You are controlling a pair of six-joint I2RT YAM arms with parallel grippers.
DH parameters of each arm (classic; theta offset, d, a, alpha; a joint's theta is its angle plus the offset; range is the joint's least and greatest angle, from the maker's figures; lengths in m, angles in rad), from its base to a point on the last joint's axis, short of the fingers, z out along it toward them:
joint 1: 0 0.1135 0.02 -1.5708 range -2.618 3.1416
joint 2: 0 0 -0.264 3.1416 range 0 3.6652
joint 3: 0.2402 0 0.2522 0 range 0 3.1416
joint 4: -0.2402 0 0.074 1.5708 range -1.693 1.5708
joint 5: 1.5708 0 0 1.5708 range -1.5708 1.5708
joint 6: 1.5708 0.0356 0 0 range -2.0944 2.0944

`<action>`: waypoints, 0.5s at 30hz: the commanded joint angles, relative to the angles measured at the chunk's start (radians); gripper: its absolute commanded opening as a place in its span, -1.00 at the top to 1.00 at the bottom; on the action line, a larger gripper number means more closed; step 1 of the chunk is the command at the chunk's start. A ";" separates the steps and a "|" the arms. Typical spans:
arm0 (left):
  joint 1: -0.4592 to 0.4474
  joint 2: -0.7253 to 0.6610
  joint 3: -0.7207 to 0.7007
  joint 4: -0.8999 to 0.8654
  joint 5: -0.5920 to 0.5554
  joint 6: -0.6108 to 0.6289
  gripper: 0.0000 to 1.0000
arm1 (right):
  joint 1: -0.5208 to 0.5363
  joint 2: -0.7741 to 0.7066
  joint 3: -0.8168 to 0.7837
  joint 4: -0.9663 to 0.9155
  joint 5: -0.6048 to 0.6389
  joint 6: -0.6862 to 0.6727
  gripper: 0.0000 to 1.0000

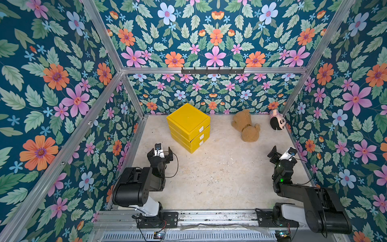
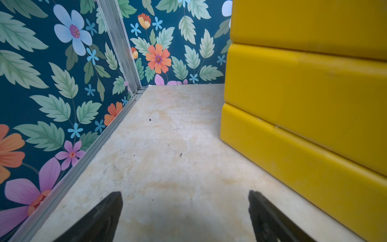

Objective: Please put the sticky notes in the drawer by color
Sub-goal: Reset both arms

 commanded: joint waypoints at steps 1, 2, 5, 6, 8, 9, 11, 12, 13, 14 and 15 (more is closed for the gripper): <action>0.003 0.020 0.045 -0.001 -0.002 -0.026 -0.99 | -0.005 0.072 0.003 0.131 -0.131 -0.009 -0.96; 0.009 0.012 0.078 -0.079 -0.006 -0.044 -0.99 | -0.005 0.104 0.006 0.156 -0.149 -0.017 -0.97; 0.037 0.016 0.081 -0.078 0.033 -0.058 -0.97 | -0.005 0.133 0.012 0.176 -0.164 -0.022 -0.99; 0.037 0.012 0.083 -0.084 0.033 -0.059 -0.97 | -0.005 0.125 0.016 0.143 -0.168 -0.022 -0.99; 0.037 0.017 0.079 -0.068 0.029 -0.057 -0.99 | -0.005 0.145 0.008 0.202 -0.164 -0.024 -0.99; 0.037 0.016 0.080 -0.073 0.028 -0.057 -0.99 | -0.005 0.134 0.013 0.169 -0.165 -0.021 -0.99; 0.037 0.014 0.079 -0.073 0.029 -0.057 -0.99 | -0.006 0.136 0.013 0.170 -0.163 -0.021 -0.99; 0.036 0.014 0.080 -0.075 0.030 -0.055 -0.99 | -0.005 0.141 0.010 0.185 -0.163 -0.021 -0.99; 0.035 0.014 0.080 -0.073 0.027 -0.054 -0.99 | -0.006 0.141 0.012 0.184 -0.165 -0.020 -0.99; 0.035 0.014 0.080 -0.074 0.027 -0.055 -0.99 | -0.006 0.138 0.012 0.176 -0.165 -0.021 -0.99; 0.035 0.014 0.080 -0.075 0.027 -0.054 -0.99 | -0.006 0.139 0.012 0.178 -0.165 -0.021 -0.99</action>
